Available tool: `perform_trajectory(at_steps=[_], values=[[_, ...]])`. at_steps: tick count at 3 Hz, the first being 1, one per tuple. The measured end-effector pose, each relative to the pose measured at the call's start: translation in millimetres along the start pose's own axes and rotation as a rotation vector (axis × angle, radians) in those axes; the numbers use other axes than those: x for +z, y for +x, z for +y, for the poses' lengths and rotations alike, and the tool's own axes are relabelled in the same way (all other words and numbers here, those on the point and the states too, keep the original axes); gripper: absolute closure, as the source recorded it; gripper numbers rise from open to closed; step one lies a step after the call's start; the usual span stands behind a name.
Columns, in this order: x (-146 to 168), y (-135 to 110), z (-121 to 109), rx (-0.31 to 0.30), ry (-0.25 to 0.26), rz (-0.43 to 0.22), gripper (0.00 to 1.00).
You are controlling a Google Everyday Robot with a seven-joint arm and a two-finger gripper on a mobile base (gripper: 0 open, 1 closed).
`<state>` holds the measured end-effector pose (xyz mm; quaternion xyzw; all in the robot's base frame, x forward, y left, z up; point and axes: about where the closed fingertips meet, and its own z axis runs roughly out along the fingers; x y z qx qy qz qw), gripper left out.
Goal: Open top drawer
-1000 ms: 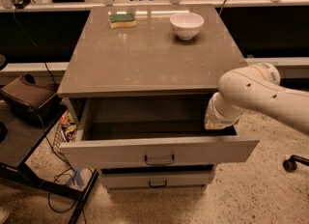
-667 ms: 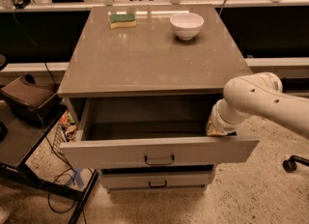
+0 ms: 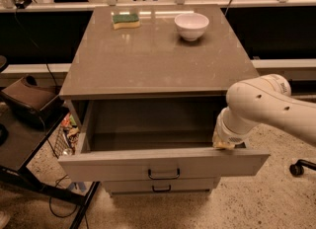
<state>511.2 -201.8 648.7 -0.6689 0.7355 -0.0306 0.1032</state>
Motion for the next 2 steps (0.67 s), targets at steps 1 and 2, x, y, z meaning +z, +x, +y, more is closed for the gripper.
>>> perform_trajectory(at_steps=[1,2], values=[[-44,-17,48,-0.025,-0.050,0.078,1.00],[-76,-35,76,-0.069,-0.091,0.112,1.00]])
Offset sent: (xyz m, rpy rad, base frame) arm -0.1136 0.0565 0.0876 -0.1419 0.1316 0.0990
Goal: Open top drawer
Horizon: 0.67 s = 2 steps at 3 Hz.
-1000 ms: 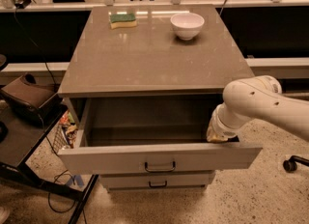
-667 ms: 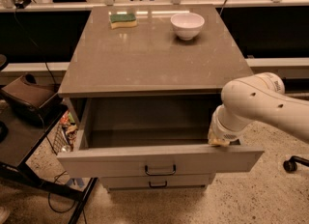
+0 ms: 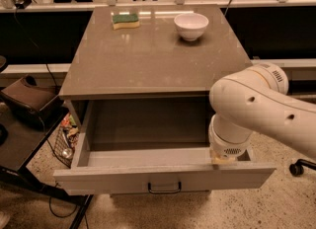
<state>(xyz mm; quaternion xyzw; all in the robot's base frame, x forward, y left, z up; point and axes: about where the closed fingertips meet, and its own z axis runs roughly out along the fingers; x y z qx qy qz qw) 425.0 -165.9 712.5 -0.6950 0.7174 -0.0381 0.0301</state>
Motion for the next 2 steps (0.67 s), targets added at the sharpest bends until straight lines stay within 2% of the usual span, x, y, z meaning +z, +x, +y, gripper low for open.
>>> perform_trajectory(at_steps=[1,2], values=[[0,0,0,0.000,0.000,0.000,1.00],[18,1,-24,-0.009,0.029,-0.031,1.00]])
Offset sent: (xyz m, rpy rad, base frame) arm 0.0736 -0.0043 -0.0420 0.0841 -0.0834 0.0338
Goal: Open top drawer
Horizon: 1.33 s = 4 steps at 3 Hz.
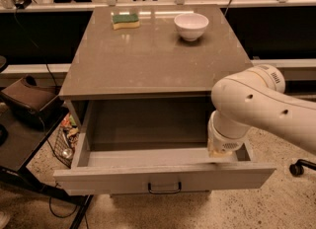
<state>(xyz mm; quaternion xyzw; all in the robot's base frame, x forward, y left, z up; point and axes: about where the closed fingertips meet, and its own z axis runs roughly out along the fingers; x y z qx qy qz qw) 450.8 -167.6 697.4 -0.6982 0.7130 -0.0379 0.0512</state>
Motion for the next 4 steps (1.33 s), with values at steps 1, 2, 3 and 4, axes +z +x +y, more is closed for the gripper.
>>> perform_trajectory(at_steps=[1,2,3,4], values=[[27,7,-13,-0.003,0.019,-0.061,1.00],[38,11,-6,0.002,0.004,-0.095,1.00],[27,4,19,0.012,-0.044,-0.098,1.00],[-4,-7,58,0.021,-0.105,-0.069,1.00]])
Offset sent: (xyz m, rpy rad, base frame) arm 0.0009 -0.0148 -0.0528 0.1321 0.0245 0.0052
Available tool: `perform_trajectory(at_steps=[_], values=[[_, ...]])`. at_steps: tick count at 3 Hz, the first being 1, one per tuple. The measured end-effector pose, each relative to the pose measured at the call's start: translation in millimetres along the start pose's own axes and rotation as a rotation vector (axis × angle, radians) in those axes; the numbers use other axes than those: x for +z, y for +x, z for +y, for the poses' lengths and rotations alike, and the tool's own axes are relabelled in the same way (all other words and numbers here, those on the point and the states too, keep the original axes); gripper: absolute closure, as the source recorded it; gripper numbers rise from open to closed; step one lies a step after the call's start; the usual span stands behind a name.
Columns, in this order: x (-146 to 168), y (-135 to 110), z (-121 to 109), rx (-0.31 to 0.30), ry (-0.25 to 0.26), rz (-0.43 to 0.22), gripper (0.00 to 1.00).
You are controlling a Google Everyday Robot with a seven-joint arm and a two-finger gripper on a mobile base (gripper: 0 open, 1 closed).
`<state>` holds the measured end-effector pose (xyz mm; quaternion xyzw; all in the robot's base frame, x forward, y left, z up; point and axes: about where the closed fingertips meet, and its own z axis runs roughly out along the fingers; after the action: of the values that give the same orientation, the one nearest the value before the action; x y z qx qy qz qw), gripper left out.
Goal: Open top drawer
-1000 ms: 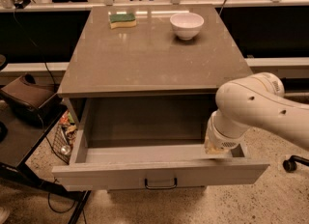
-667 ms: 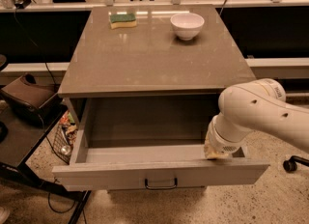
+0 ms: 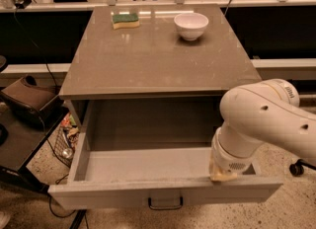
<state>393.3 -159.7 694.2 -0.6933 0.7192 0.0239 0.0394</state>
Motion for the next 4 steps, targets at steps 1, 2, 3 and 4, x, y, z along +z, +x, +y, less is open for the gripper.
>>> perform_trajectory(at_steps=[1,2,3,4], values=[[-17,-10,38,0.006,-0.057,-0.003,0.98],[-17,-9,36,0.005,-0.051,-0.001,0.76],[-19,-8,37,0.005,-0.048,0.001,0.52],[-26,-9,24,-0.011,0.008,0.011,0.50]])
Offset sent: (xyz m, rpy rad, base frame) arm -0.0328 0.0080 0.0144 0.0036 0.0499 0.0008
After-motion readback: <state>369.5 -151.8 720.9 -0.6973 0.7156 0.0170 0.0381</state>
